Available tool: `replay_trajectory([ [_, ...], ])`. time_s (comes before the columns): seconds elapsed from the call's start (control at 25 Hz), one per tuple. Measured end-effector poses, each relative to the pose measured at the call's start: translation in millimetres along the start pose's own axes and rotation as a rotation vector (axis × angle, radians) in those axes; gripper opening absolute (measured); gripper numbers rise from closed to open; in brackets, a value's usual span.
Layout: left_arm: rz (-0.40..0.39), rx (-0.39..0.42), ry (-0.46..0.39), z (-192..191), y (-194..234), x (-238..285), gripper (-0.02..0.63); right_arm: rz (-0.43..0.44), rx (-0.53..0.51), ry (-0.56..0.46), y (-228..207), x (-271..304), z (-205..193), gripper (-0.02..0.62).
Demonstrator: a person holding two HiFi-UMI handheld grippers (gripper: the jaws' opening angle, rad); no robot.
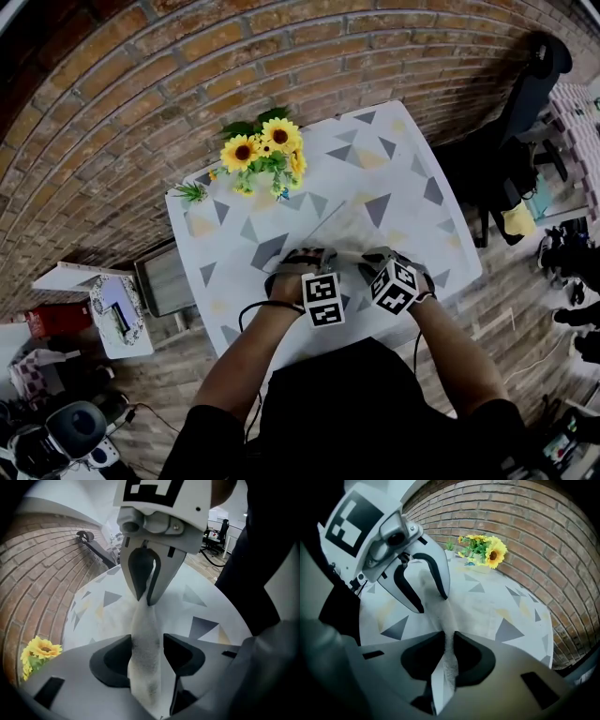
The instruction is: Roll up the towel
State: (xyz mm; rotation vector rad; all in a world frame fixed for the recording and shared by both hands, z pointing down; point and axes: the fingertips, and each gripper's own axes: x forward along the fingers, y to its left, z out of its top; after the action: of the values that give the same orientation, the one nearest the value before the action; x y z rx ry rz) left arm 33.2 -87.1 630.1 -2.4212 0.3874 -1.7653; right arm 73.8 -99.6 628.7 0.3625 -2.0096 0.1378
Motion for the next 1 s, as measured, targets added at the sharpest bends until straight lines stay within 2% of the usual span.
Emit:
replay_trajectory([
  [0.12,0.026,-0.038,0.02,-4.9,10.5,6.2,0.215,0.023,0.048,-0.01,2.6,-4.4,1.8,0.071],
  [0.2,0.005,-0.046,0.028,-7.0,9.0,7.9,0.209,0.05,0.073,-0.011,8.6,-6.7,0.8,0.069],
  [0.32,-0.049,-0.028,0.031,-7.3,-5.8,5.6,0.129,0.094,0.086,-0.003,22.4,-10.5,-4.0,0.067],
  [0.44,-0.144,-0.03,0.034,-7.4,-29.9,-2.7,0.095,0.151,0.074,0.015,41.2,-15.5,-9.7,0.067],
  [0.56,-0.287,-0.029,0.043,-9.2,-63.6,-16.0,0.091,0.23,0.033,0.04,67.7,-22.6,-16.1,0.067],
  [0.64,-0.342,-0.018,0.05,-9.5,-78.1,-21.9,0.092,0.267,0.011,0.052,80.8,-26.1,-19.9,0.067],
  [0.76,-0.32,-0.001,0.057,-8.6,-78.5,-21.9,0.107,0.259,0.009,0.066,81.4,-25.3,-23.9,0.071],
  [0.88,-0.255,0.002,0.061,-8.2,-63.8,-20.4,0.161,0.209,0.012,0.08,65.9,-20.6,-23.7,0.083],
  [1.0,-0.176,-0.009,0.047,-6.2,-44.5,-22.5,0.186,0.167,0.017,0.08,49.2,-15.9,-19.7,0.089],
])
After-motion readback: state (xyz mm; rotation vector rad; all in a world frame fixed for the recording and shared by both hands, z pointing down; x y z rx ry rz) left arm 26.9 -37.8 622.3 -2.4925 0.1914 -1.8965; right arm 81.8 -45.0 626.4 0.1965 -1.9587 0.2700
